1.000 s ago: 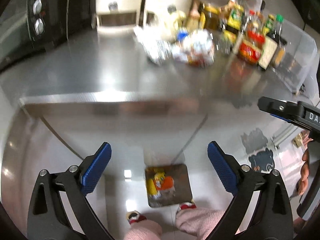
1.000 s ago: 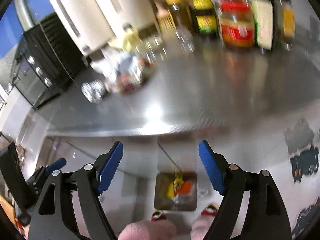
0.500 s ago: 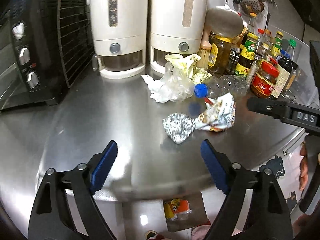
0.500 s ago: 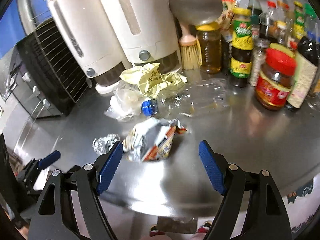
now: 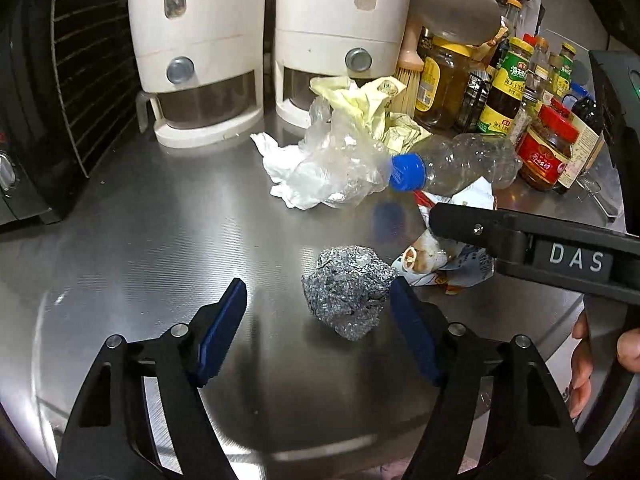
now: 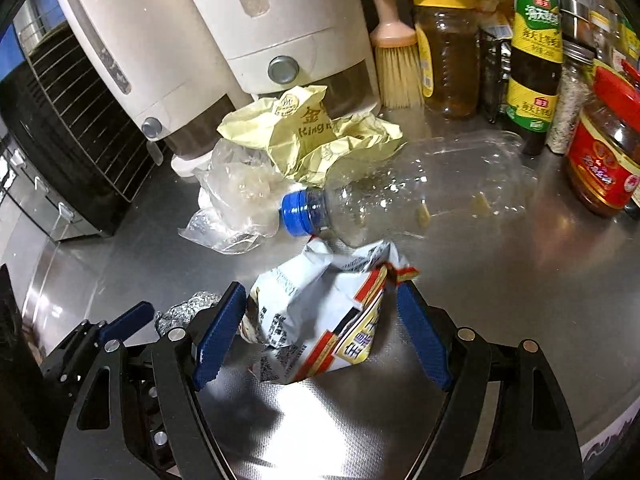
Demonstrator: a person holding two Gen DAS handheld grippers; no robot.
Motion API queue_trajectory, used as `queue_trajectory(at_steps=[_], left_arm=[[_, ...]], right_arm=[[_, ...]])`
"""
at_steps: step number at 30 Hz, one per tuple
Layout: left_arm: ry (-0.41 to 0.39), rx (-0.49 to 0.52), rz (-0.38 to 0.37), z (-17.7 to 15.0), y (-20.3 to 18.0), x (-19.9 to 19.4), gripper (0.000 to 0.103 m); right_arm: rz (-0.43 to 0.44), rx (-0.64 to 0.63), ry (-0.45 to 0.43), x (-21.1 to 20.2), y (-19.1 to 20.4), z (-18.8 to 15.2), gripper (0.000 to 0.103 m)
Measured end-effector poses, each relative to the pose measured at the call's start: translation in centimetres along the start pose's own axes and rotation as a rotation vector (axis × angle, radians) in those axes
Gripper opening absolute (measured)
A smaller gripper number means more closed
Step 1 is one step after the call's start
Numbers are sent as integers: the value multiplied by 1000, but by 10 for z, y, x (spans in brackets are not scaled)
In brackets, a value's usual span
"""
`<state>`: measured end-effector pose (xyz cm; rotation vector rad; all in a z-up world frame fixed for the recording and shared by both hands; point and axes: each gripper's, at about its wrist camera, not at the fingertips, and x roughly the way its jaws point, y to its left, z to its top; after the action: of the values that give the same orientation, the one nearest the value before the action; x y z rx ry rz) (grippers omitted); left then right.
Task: Collect trash
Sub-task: 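Grasp the foil ball with the left tool while the right tool grasps the snack wrapper, then carry the foil ball and snack wrapper down over the bin with both tools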
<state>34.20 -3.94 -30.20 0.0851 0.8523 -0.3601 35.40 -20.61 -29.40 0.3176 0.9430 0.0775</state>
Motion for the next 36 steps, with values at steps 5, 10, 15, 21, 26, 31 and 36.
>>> queue_trajectory(at_steps=[5,10,15,21,26,31,36], left_arm=[[9,18,-20,2,-3,9,54],[-6,40,-31,4,-10,9,33],[-7,26,-34,0,-11,1,32],[-21,48,-27,-21,-20,-29,32],[-32,54,-38,-44,-29,-56,32],[-44,63,-50,-73,-41,-86,32],[-44,81,-79,-105,-57,-107,32]], right_arm=[[8,-19,11,5,1,-1,55],[-16,-70,9,-6,1,-6,41],[-21,-79,15,-21,-7,-19,39],[-23,-104,10,-47,-11,-46,39],[-21,-102,11,-65,-16,-68,39],[-20,-105,4,-90,-24,-95,39],[-20,-113,1,-108,-28,-119,39]])
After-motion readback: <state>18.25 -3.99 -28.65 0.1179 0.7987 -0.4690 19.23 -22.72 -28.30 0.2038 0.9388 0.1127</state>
